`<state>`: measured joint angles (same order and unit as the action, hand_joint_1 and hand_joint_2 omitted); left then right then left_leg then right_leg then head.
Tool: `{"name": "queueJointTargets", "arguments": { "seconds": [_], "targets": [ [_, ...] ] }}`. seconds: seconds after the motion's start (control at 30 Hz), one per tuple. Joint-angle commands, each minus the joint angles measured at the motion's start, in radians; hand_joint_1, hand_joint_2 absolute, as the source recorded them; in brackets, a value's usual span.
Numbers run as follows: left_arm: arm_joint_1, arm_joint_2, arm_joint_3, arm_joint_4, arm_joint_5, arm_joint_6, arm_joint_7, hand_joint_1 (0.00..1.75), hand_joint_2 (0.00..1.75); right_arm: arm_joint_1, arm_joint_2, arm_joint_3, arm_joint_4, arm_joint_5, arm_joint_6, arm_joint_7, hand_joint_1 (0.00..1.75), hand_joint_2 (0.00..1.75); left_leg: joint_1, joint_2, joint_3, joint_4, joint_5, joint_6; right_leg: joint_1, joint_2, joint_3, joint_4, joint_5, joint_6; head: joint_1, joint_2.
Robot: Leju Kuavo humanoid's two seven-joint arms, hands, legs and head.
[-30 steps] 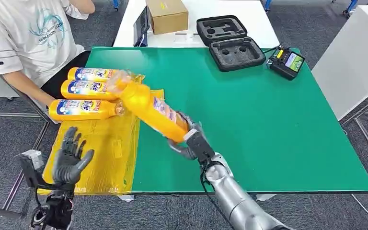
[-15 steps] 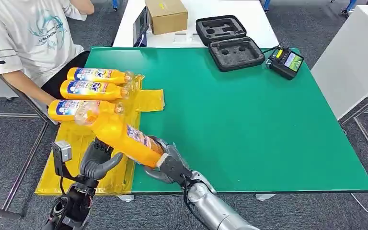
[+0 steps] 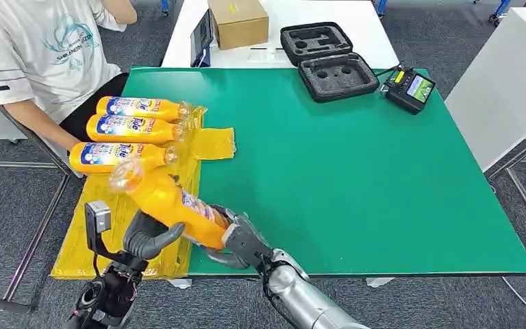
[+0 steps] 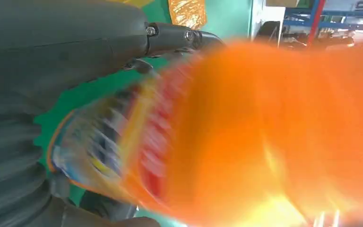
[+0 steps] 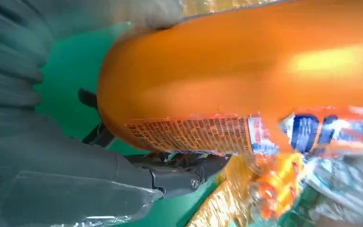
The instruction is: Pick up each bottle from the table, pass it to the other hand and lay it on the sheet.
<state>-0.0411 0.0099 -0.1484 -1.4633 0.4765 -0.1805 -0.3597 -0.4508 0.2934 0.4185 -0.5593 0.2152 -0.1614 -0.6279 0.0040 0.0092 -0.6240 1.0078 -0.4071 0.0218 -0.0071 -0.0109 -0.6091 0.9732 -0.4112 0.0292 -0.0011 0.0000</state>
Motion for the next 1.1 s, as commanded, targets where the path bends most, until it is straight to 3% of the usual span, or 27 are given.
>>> {"name": "queueJointTargets", "arguments": {
  "seconds": [0.03,0.63,0.67,0.7,0.73,1.1],
  "targets": [
    [-0.032,0.020,-0.038,0.005,-0.039,0.042,-0.005,0.00,1.75,-0.038,-0.012,0.020,0.060,-0.006,-0.021,0.030,1.75,1.75,0.000,-0.002,0.005,0.000,-0.002,-0.001,0.000,-0.001,0.005,0.000,-0.002,-0.001,0.000,0.000],
    [-0.034,0.013,-0.059,0.005,-0.094,0.095,-0.019,0.00,1.75,-0.030,-0.004,0.029,0.044,-0.007,-0.019,0.038,1.75,1.75,0.000,-0.001,0.002,0.000,-0.001,-0.001,0.000,-0.001,0.002,0.000,-0.001,0.000,0.000,0.000],
    [-0.034,0.012,-0.061,0.006,-0.094,0.094,-0.019,0.26,1.75,-0.027,-0.003,0.035,0.042,-0.003,-0.017,0.036,1.75,1.75,0.000,-0.002,0.004,0.000,-0.001,-0.001,0.000,-0.001,0.004,0.000,-0.002,-0.001,0.000,0.000],
    [-0.036,0.011,-0.064,0.008,-0.098,0.095,-0.022,1.68,1.75,-0.023,-0.003,0.038,0.040,-0.003,-0.022,0.035,1.75,1.75,0.000,-0.001,0.003,0.000,-0.001,-0.001,0.000,-0.001,0.003,0.000,-0.001,-0.001,0.000,0.000],
    [-0.039,0.010,-0.065,0.011,-0.103,0.098,-0.026,1.75,1.75,-0.023,-0.003,0.042,0.039,0.000,-0.019,0.032,1.75,1.75,0.000,-0.002,0.003,0.000,-0.001,-0.001,0.000,-0.001,0.003,0.000,-0.001,-0.001,0.000,0.000],
    [-0.047,0.009,-0.053,0.032,-0.098,0.121,-0.021,1.75,1.75,-0.029,-0.001,0.056,0.042,0.013,-0.033,0.028,1.75,1.75,0.000,-0.001,0.002,-0.001,-0.001,-0.001,0.000,0.000,0.002,0.000,-0.001,-0.001,-0.001,0.000]
  ]
}}
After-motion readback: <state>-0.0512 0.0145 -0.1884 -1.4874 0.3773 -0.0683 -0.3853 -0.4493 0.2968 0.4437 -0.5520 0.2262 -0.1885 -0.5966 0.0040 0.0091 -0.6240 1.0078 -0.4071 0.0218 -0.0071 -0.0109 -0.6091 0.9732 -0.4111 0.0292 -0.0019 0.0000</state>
